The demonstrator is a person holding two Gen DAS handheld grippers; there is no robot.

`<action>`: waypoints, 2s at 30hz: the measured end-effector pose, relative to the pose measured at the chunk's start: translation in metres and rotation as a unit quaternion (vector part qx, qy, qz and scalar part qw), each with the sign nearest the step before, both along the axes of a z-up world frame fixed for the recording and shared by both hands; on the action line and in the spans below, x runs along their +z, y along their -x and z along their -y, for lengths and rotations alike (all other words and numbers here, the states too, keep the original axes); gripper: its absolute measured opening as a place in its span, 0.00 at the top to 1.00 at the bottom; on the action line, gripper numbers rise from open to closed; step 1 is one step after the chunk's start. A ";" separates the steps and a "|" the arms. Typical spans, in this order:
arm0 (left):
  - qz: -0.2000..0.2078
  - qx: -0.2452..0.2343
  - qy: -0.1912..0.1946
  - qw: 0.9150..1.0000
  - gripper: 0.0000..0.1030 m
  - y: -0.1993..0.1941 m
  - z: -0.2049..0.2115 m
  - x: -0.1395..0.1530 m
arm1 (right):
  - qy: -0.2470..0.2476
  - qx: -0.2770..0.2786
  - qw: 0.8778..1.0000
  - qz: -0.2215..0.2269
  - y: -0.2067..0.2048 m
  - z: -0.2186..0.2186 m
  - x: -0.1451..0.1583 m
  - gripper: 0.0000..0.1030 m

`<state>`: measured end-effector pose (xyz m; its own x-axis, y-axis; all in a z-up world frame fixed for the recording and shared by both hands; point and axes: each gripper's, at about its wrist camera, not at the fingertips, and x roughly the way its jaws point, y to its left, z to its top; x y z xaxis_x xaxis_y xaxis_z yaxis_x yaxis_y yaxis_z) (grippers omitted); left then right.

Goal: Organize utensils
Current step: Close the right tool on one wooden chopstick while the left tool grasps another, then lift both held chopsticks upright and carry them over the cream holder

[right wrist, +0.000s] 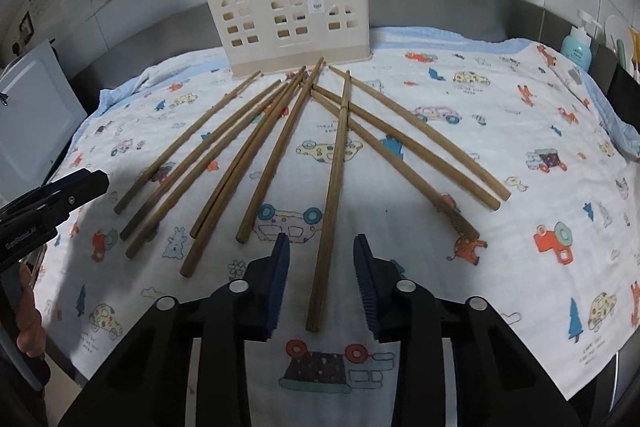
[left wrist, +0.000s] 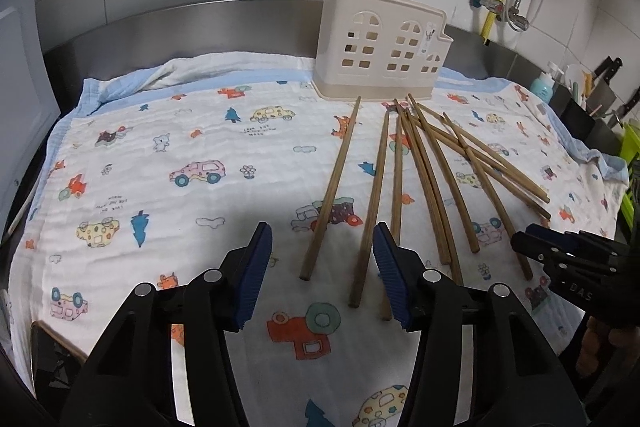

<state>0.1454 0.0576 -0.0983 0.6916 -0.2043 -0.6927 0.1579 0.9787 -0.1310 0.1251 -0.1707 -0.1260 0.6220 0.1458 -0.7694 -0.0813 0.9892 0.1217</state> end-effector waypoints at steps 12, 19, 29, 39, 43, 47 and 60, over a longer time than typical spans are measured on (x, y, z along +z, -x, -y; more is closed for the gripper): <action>-0.017 -0.014 -0.001 1.000 0.59 -0.017 0.005 -0.014 | 0.005 -0.011 1.000 -0.005 -0.009 0.000 -0.009 0.88; -0.032 -0.022 -0.006 0.999 0.69 -0.034 0.013 -0.024 | -0.002 -0.012 1.000 -0.006 -0.010 0.003 -0.009 0.92; -0.047 -0.012 -0.006 0.999 0.88 -0.051 0.013 -0.034 | 0.006 -0.004 1.000 -0.005 -0.010 0.003 -0.009 0.92; -0.045 0.001 -0.040 0.998 0.90 -0.053 0.024 -0.034 | 0.001 0.001 1.000 0.002 -0.006 0.008 -0.007 0.93; -0.051 0.011 -0.042 0.998 0.90 -0.054 0.026 -0.033 | 0.003 0.002 1.000 0.017 -0.001 0.013 0.003 0.93; -0.056 0.012 -0.027 0.998 0.91 -0.053 0.026 -0.031 | 0.007 0.001 0.999 0.039 0.003 0.022 0.019 0.93; 0.003 0.012 -0.012 1.000 0.94 -0.035 0.032 0.020 | 0.013 0.030 0.994 0.108 -0.003 0.041 0.082 0.93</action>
